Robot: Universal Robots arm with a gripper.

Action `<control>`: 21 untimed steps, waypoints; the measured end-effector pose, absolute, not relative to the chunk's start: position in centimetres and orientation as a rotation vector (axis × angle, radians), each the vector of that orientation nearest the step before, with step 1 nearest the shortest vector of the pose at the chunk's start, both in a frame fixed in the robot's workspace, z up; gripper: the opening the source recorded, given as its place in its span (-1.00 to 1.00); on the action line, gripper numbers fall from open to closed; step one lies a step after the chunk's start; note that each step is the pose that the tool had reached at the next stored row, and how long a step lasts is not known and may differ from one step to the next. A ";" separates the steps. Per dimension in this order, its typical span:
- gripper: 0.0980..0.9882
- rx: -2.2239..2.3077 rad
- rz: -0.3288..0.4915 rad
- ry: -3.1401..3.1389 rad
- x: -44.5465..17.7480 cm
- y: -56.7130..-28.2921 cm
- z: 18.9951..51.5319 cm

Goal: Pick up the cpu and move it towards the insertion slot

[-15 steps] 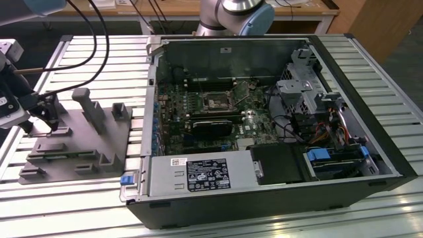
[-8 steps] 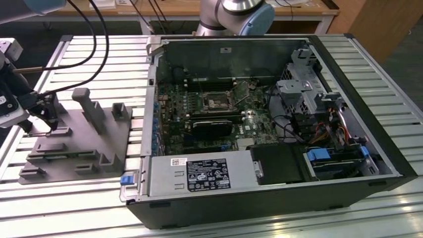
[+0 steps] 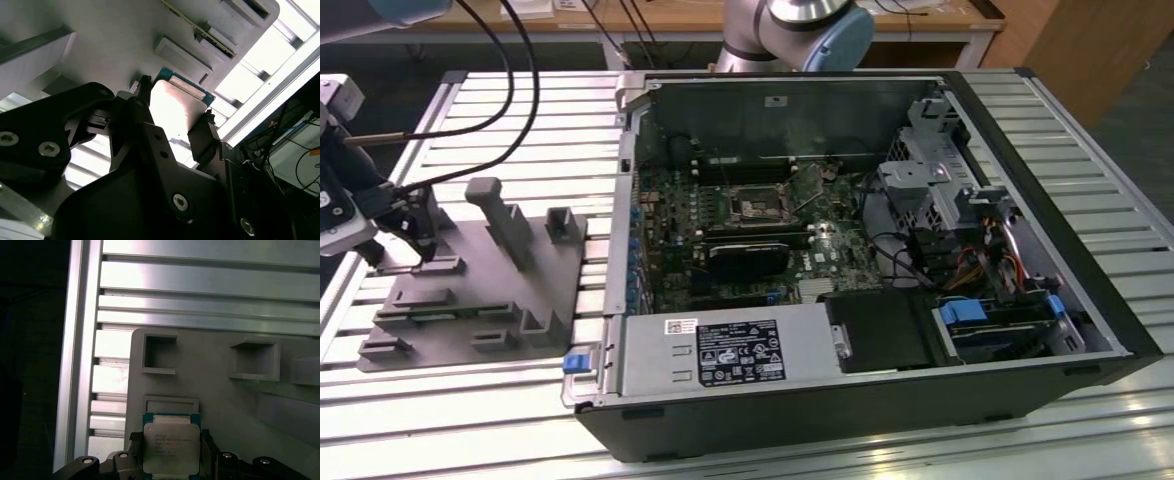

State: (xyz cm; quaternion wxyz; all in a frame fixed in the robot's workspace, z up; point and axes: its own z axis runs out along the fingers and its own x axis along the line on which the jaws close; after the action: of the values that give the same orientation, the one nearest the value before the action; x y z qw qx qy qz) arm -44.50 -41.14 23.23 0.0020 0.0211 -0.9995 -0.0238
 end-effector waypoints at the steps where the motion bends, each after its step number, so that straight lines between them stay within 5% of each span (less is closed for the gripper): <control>1: 0.00 0.066 -0.075 -3.136 -44.5 -41.1 23.3; 21: 0.00 0.066 -0.075 -3.136 -44.5 -41.1 24.3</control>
State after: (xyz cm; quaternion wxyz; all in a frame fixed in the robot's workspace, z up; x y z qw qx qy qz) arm -44.49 -41.14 24.34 0.0018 0.0211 -0.9995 -0.0240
